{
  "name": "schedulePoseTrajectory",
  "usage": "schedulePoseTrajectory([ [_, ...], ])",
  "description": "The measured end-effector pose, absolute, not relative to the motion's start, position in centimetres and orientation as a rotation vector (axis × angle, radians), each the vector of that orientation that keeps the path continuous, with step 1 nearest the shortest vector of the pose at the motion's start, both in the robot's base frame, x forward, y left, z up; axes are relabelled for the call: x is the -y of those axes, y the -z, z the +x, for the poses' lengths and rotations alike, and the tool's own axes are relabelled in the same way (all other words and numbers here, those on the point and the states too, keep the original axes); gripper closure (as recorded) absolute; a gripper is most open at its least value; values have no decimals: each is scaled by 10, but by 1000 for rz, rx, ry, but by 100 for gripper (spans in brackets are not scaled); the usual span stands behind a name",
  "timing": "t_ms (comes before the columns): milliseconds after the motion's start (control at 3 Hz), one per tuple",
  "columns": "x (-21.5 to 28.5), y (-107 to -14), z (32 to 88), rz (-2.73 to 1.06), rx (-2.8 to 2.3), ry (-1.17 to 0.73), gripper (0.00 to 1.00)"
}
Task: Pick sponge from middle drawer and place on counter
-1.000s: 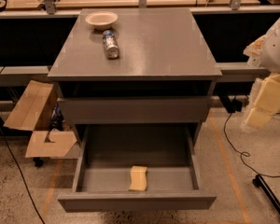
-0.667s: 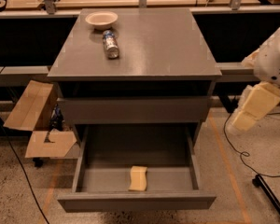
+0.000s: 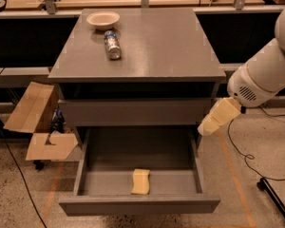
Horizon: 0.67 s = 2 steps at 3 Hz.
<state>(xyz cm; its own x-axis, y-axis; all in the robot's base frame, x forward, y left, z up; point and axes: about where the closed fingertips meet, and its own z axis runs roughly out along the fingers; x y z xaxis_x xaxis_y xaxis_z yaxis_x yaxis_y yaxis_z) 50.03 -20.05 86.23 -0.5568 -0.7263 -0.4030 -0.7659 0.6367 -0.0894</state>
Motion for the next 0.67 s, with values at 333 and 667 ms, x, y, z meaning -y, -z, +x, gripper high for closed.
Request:
schedulePoseTrajectory([
  [333, 199, -861, 503, -1132, -2470, -142, 0],
  [667, 194, -846, 504, -1122, -2505, -156, 0],
])
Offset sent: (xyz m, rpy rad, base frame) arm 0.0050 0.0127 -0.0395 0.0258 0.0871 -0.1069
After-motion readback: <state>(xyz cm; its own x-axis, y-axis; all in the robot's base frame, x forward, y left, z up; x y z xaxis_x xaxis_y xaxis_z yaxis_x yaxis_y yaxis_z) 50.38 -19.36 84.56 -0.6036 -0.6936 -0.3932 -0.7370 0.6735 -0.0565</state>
